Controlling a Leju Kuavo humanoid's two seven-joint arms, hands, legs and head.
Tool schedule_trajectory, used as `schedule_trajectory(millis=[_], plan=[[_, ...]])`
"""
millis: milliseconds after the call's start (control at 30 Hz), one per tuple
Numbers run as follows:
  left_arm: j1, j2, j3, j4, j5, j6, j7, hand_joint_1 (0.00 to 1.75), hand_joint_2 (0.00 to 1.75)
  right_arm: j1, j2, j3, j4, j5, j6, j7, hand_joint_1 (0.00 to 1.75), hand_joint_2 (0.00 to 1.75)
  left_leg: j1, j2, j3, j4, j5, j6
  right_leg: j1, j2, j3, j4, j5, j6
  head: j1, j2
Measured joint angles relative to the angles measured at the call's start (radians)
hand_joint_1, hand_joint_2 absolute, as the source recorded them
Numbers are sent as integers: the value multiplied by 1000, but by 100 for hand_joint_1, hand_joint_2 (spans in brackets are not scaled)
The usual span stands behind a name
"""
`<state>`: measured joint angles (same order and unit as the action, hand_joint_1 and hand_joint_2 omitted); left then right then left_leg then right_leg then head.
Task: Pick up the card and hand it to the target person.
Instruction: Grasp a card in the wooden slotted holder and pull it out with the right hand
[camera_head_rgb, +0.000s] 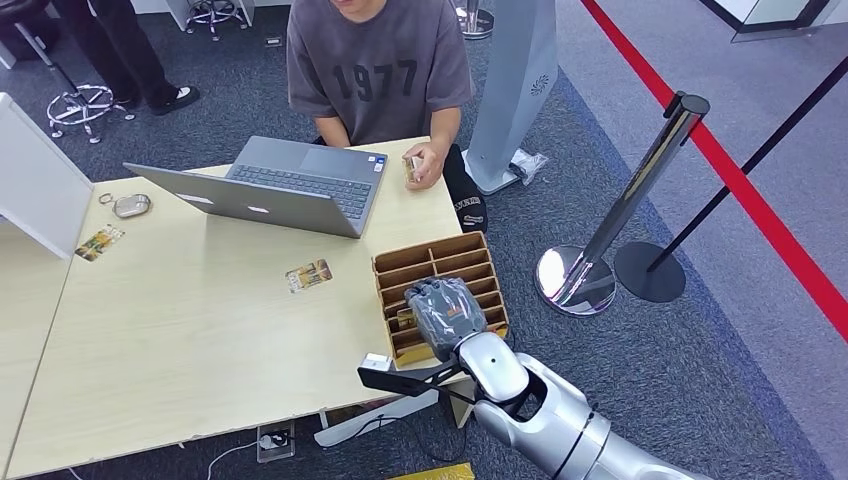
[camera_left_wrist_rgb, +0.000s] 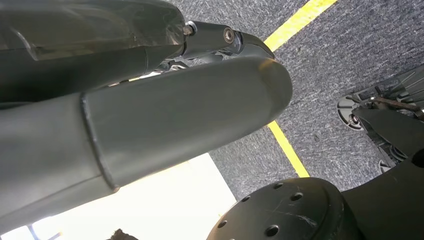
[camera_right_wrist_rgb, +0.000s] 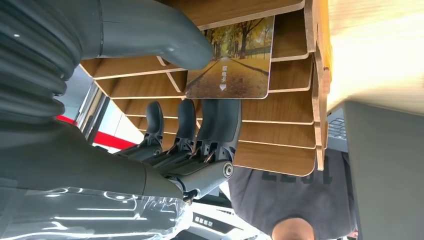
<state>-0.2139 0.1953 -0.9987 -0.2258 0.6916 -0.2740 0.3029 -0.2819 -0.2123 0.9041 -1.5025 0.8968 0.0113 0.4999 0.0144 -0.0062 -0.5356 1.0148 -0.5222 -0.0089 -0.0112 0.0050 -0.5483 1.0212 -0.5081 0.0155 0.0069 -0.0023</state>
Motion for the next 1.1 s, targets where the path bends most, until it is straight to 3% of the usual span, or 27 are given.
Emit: schedule_trajectory(millis=[967, 1100], plan=[[-1, 0, 0, 0, 0, -1, 0, 0, 0, 2, 23, 24, 17, -11, 1, -23, 151, 175, 0, 0, 0, 0, 0, 0, 0, 0, 0, 0, 0, 0, 0, 0], [-1, 0, 0, 0, 0, -1, 0, 0, 0, 2, 23, 24, 17, -11, -7, -24, 148, 175, 0, 0, 0, 0, 0, 0, 0, 0, 0, 0, 0, 0, 0, 0]])
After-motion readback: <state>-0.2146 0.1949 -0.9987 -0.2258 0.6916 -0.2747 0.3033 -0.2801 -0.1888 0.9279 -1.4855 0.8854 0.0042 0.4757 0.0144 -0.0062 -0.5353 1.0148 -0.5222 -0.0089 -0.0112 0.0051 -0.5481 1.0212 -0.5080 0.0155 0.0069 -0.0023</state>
